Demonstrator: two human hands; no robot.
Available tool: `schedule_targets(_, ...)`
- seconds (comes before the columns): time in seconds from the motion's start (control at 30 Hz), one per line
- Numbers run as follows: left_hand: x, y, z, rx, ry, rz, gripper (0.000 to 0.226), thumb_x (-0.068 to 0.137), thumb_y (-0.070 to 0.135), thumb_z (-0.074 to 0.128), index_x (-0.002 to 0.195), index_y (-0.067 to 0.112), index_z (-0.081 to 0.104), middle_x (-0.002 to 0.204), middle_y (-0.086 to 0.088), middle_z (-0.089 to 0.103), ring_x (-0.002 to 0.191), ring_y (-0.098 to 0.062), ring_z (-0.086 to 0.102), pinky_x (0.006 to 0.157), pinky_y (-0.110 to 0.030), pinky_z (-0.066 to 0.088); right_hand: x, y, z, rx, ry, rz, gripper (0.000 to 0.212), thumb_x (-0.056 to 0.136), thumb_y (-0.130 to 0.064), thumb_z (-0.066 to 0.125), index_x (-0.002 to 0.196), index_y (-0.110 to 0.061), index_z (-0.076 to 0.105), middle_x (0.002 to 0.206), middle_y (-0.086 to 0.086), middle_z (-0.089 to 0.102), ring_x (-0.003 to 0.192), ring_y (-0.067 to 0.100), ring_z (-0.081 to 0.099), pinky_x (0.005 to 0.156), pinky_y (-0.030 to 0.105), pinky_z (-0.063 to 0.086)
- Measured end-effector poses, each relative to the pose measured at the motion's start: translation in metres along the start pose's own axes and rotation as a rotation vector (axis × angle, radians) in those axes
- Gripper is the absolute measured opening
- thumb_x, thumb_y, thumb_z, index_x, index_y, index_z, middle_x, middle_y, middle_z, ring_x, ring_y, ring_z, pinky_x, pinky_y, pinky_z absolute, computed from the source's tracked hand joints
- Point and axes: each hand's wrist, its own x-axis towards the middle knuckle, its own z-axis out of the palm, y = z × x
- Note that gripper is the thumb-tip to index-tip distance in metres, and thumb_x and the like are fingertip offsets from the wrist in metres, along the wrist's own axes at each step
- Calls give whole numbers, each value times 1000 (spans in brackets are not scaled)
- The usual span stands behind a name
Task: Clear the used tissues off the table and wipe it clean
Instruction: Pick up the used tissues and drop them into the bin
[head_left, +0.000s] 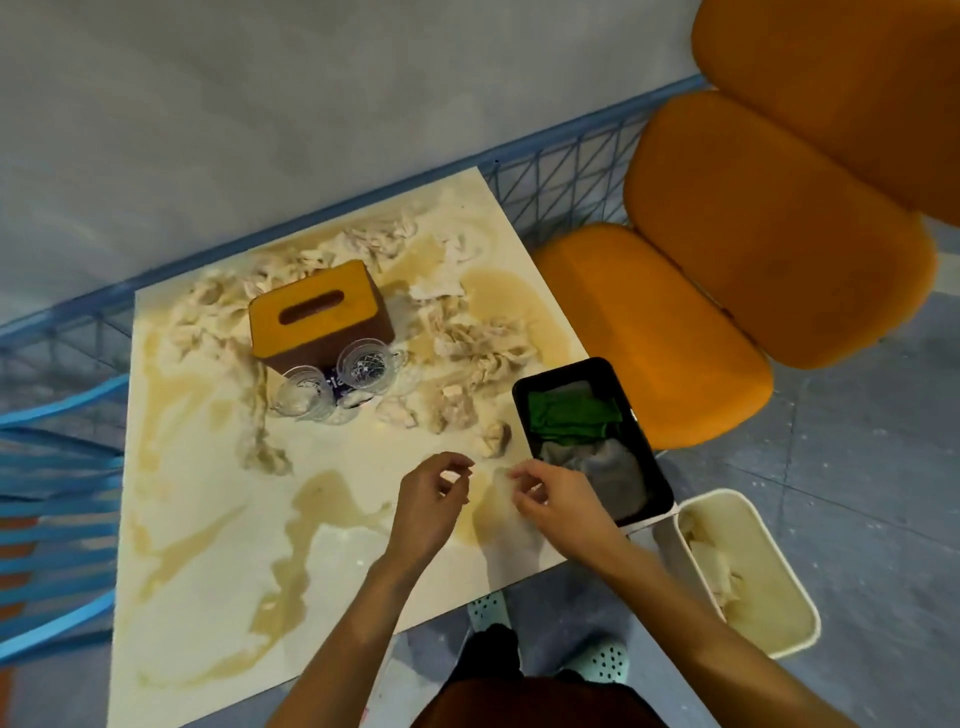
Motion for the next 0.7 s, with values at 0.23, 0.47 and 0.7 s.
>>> schedule_targets(0.23,77,-30,-29,327,-154,138,35,81,13,63,113,25,63,122,10,55,73,-9,64,69,-26,44,56,-14,48,-346,-47,-3,45,90,-16,55,135,-19,51,131,8,45,108,29,54,95,42,47)
schedule_targets(0.47,142,-36,-31,620,-302,220,56,80,25,65,134,26,50,138,6,41,101,-25,64,75,-38,53,96,-22,72,-698,71,84,41,93,-15,51,133,-17,44,137,10,34,125,32,43,96,39,45)
schedule_targets(0.7,156,-47,-26,674,-386,270,41,81,35,68,119,24,59,132,2,43,100,-27,62,72,-33,47,112,-20,79,-753,47,162,43,84,2,54,125,-10,48,131,14,34,125,34,39,90,40,48)
